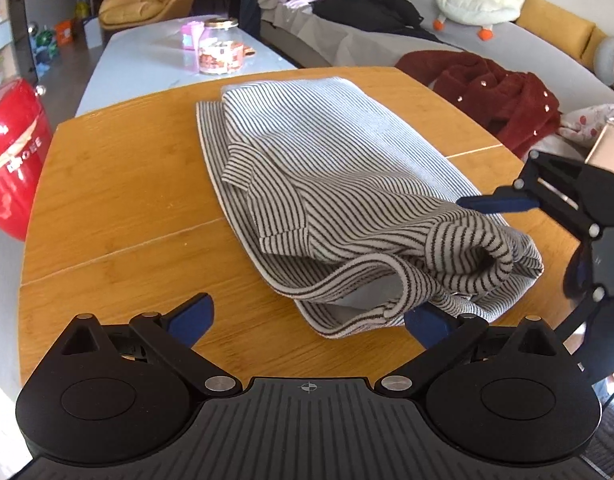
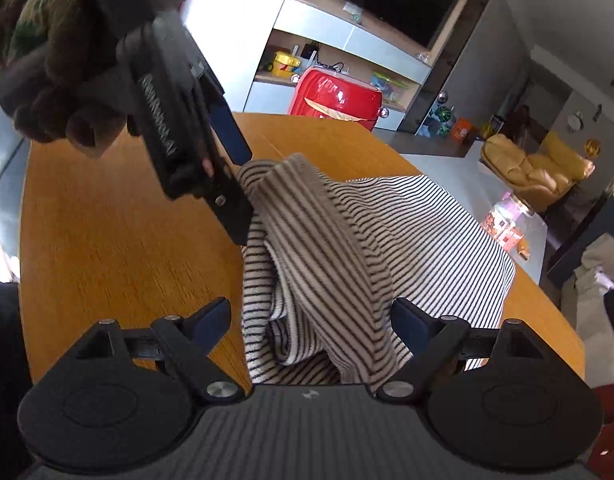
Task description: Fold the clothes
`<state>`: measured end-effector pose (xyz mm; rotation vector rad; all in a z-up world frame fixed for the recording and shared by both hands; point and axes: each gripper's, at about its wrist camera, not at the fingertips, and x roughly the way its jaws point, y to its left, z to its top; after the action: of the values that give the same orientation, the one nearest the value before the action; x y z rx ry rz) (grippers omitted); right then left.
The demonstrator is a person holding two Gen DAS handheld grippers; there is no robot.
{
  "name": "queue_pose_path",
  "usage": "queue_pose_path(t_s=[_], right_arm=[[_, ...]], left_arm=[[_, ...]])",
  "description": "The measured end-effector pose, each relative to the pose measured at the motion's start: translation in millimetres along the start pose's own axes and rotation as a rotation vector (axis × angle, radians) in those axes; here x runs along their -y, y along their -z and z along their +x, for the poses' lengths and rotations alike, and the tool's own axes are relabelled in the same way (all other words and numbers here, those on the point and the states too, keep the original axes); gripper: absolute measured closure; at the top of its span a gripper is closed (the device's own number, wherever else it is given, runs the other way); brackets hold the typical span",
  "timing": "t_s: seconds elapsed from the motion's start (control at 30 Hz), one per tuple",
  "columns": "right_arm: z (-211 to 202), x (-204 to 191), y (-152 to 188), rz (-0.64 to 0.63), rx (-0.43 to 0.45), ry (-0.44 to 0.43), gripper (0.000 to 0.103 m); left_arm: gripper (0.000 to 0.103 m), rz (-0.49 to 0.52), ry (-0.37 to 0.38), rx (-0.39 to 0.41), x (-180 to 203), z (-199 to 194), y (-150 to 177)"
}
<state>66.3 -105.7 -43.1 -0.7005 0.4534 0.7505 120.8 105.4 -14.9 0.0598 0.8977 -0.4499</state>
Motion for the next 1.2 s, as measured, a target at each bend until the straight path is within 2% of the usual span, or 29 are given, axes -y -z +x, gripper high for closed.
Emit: queue_pose_path(t_s=[0.07, 0.1, 0.13, 0.17, 0.23, 0.33, 0.43, 0.53, 0.6, 0.7, 0.87, 0.97, 1.0, 1.07, 1.2], right_arm=[[2, -6, -1, -0.054, 0.010, 0.036, 0.015], [4, -7, -2, -0.077, 0.007, 0.061, 0.021], [7, -6, -2, -0.096, 0.001, 0.080, 0.035], [9, -4, -1, -0.112, -0.007, 0.091, 0.037], [15, 1, 1, -0.140, -0.023, 0.112, 0.049], [21, 14, 1, -0.141, -0.055, 0.104, 0.057], [16, 25, -9, -0.114, -0.092, 0.034, 0.062], [4, 32, -24, -0.102, -0.137, -0.074, 0.066], [-15, 34, -33, -0.106, -0.162, -0.143, 0.066], [-50, 40, -52, -0.105, -0.183, -0.232, 0.068], [-100, 83, -114, -0.084, -0.113, -0.292, 0.071], [-88, 110, -132, -0.080, -0.079, -0.330, 0.071], [-76, 120, -132, -0.073, -0.078, -0.352, 0.071], [-53, 131, -126, -0.052, -0.086, -0.400, 0.071], [7, 139, -104, -0.005, -0.140, -0.465, 0.071]], left_arm=[[0.000, -0.042, 0.019, 0.003, -4, 1, -2], [0.000, -0.060, 0.027, 0.005, -6, 2, -2], [0.000, -0.067, 0.033, 0.008, -7, 1, -2], [0.000, -0.074, 0.039, 0.012, -8, 0, -2], [0.000, -0.072, 0.059, 0.024, -10, -7, -2], [0.000, -0.088, 0.096, 0.078, -19, -26, -8], [0.000, -0.119, 0.105, 0.153, -32, -41, -21], [0.000, -0.059, 0.087, 0.201, -29, -32, -47], [0.000, -0.020, 0.096, 0.183, -27, -12, -63], [0.000, 0.023, 0.094, 0.139, -29, 6, -62], [0.000, 0.094, 0.090, 0.065, -32, 37, -60], [0.001, 0.120, 0.091, 0.034, -37, 48, -57], [0.004, 0.116, 0.101, 0.029, -40, 46, -55], [0.010, 0.120, 0.112, 0.014, -45, 44, -49], [0.011, 0.110, 0.080, 0.020, -56, 28, -40]])
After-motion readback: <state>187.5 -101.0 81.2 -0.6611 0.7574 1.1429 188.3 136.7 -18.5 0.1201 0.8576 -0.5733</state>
